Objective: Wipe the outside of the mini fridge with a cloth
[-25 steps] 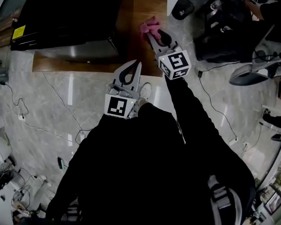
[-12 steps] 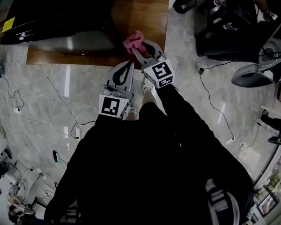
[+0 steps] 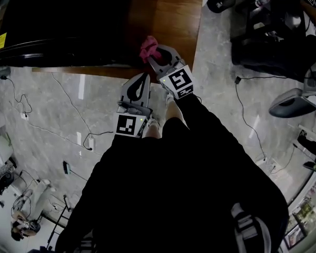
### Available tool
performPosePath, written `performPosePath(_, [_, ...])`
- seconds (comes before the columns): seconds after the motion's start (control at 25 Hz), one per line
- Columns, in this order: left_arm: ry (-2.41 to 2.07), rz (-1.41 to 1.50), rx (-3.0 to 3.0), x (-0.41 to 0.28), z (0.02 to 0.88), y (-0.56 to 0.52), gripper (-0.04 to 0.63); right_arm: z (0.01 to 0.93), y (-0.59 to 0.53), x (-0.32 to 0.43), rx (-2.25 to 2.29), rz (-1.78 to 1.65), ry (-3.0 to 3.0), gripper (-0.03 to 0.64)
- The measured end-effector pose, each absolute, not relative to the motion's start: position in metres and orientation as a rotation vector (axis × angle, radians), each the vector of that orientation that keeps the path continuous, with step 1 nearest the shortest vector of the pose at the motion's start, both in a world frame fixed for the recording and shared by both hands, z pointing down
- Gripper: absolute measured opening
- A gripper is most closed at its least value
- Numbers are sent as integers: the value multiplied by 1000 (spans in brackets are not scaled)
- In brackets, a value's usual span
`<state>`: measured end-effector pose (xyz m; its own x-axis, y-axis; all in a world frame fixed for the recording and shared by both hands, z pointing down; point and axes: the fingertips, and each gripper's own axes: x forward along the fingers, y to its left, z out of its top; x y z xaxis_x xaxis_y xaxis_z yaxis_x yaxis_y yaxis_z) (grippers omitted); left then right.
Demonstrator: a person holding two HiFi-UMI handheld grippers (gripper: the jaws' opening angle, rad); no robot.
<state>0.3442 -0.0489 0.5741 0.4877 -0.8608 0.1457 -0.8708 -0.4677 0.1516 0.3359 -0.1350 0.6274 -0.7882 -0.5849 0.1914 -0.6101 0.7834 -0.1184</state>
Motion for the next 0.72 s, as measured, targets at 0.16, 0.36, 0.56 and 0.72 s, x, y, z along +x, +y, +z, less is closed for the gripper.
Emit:
performPosePath(0.16, [-1505, 77, 2517, 346, 578, -63, 6, 633, -153, 335, 959, 275, -2826, 87])
performPosePath(0.36, [-1507, 85, 2498, 357, 583, -84, 6, 640, -181, 339, 940, 261, -2818, 87])
performPosePath(0.56, [-1518, 75, 2483, 371, 586, -113, 6, 643, -219, 347, 939, 260, -2808, 87])
performPosePath(0.72, [-1513, 48, 2465, 386, 584, -132, 6, 646, -249, 352, 936, 247, -2801, 87])
